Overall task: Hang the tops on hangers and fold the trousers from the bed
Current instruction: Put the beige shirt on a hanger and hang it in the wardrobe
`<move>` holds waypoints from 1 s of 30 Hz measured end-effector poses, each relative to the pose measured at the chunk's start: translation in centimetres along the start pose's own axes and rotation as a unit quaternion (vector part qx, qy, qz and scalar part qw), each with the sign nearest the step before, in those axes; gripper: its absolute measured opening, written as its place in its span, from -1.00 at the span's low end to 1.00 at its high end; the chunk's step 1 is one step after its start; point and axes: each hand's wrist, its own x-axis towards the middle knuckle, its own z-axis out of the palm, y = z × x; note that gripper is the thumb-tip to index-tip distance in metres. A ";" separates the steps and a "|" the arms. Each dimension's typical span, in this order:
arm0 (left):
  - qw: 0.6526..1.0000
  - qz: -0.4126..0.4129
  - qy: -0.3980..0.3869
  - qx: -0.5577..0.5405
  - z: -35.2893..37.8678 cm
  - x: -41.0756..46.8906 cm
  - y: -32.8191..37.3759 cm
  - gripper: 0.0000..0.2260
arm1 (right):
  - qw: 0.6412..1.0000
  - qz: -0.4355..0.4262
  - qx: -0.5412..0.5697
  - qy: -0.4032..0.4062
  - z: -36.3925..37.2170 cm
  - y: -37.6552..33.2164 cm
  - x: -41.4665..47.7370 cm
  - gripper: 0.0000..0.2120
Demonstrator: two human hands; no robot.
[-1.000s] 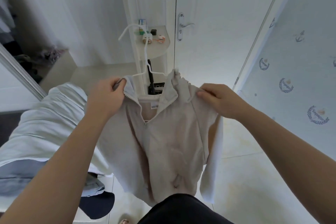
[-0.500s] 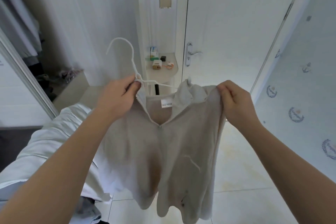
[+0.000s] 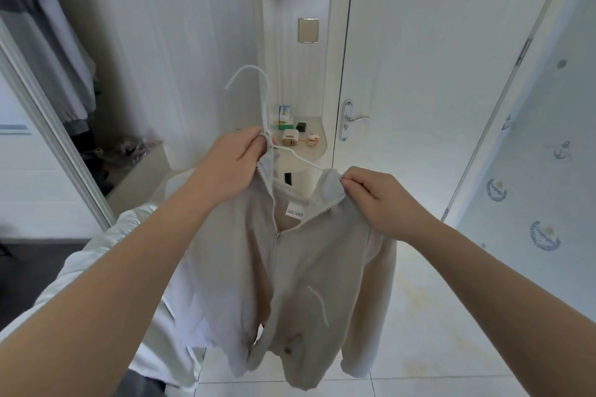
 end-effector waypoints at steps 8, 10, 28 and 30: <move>0.997 -0.032 0.060 0.040 -5.1 3.7 -6.0 -0.77 | 0.995 0.021 0.088 0.046 -0.9 -1.7 6.0 -0.69; 0.996 -0.047 0.074 0.033 -6.0 5.7 -7.4 -0.75 | 0.989 0.045 0.136 0.035 -0.5 -2.8 8.5 -0.66; 0.978 0.072 0.189 -0.055 -20.9 25.5 -15.0 -0.74 | 0.946 0.053 0.286 0.144 3.6 -19.4 40.7 -0.88; 0.977 0.084 0.186 -0.055 -22.8 27.1 -15.8 -0.77 | 0.945 0.035 0.273 0.175 3.9 -21.5 44.4 -0.85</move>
